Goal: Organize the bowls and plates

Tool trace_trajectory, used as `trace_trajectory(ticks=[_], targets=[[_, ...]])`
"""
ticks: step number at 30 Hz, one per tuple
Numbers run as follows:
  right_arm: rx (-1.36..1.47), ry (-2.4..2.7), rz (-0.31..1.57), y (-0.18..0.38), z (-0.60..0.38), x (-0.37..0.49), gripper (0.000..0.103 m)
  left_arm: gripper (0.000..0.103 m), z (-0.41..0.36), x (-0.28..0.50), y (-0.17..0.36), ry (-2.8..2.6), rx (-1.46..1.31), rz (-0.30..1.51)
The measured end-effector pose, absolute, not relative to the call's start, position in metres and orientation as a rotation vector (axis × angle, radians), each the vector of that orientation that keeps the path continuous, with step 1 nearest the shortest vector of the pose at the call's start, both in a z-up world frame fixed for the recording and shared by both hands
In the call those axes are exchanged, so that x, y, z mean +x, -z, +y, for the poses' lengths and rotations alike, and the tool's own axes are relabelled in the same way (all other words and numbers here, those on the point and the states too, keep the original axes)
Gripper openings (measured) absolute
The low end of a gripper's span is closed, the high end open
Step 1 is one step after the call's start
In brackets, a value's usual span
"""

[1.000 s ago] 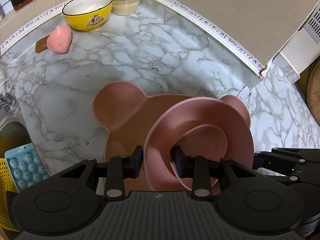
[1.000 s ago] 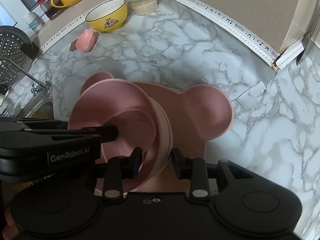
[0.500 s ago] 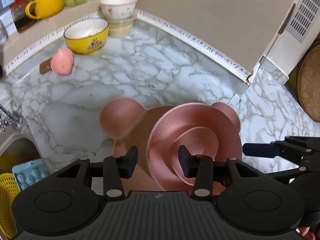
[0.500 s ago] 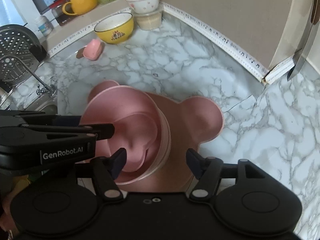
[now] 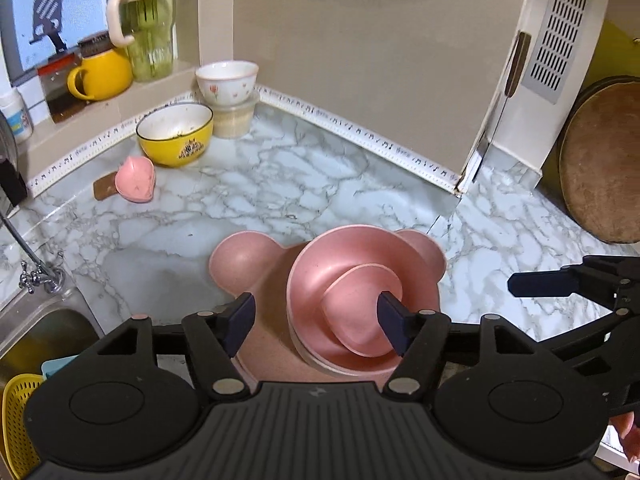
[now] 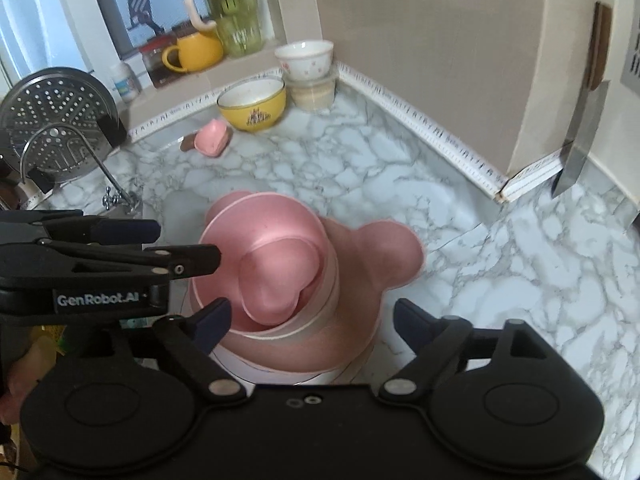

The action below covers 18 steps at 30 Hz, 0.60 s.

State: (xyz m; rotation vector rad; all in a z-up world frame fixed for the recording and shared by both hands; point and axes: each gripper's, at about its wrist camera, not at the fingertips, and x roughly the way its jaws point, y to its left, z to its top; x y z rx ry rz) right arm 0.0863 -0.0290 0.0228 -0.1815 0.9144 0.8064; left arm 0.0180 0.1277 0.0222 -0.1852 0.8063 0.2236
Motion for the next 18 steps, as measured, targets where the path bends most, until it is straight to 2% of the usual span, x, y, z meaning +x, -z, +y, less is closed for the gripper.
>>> trace_trajectory(ticks=[2, 5, 8, 18], targets=[[-0.169, -0.814, 0.89, -0.025, -0.036, 0.083, 0.09, 0.068, 0.124, 0.012, -0.023, -0.225, -0.174, 0.793], [-0.119, -0.819, 0.842, -0.03, -0.051, 0.078, 0.092, 0.075, 0.117, 0.001, -0.022, -0.207, -0.144, 0.777], [-0.078, -0.822, 0.789, -0.035, -0.067, 0.073, 0.102, 0.077, 0.109, -0.008, -0.02, -0.204, -0.131, 0.763], [-0.052, -0.824, 0.674, -0.043, -0.097, 0.053, 0.103, 0.084, 0.1, -0.031, -0.023, -0.212, -0.155, 0.715]])
